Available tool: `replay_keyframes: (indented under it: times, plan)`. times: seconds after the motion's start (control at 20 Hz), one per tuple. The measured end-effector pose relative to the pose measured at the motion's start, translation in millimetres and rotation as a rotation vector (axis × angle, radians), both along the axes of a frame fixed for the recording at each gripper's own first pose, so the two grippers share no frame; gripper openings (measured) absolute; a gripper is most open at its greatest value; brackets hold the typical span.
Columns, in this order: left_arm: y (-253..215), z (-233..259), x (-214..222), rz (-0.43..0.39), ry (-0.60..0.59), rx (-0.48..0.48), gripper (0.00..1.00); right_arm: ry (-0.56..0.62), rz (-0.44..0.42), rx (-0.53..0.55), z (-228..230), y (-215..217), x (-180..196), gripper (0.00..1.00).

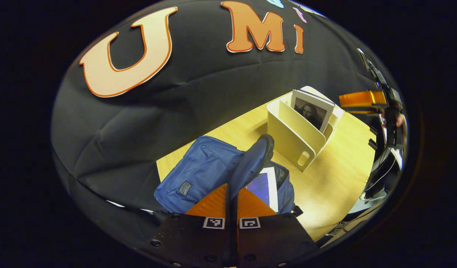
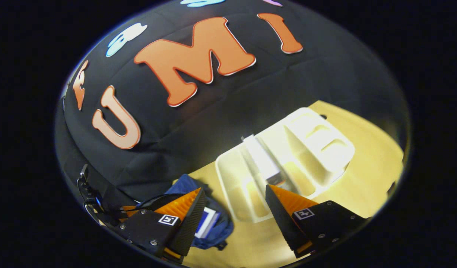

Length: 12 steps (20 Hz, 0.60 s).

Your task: Open the schoolbag, grab two books from the bookshelf and put them into the schoolbag.

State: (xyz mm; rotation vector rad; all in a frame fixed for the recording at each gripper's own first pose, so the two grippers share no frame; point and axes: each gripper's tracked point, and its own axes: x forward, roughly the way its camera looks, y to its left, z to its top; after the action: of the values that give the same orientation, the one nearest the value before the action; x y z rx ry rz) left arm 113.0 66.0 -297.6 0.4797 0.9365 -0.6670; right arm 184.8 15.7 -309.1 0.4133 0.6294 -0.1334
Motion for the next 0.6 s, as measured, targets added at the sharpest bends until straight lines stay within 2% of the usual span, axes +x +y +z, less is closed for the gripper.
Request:
replay_keyframes:
  times: [0.1,0.3,0.45,0.6]
  plan:
    - [0,-2,0,0.004,0.005,-0.002,0.00,0.038,0.025,-0.101,9,-24,16,0.96]
    - [0,-4,2,0.017,0.005,0.001,0.00,0.120,0.111,-0.221,6,-34,56,0.97]
    - [2,-6,2,0.029,0.006,0.003,0.00,0.230,0.169,-0.234,-25,-25,74,0.97]
    - [2,-8,2,0.045,0.009,-0.001,0.00,0.300,0.168,-0.289,-59,-32,90,0.97]
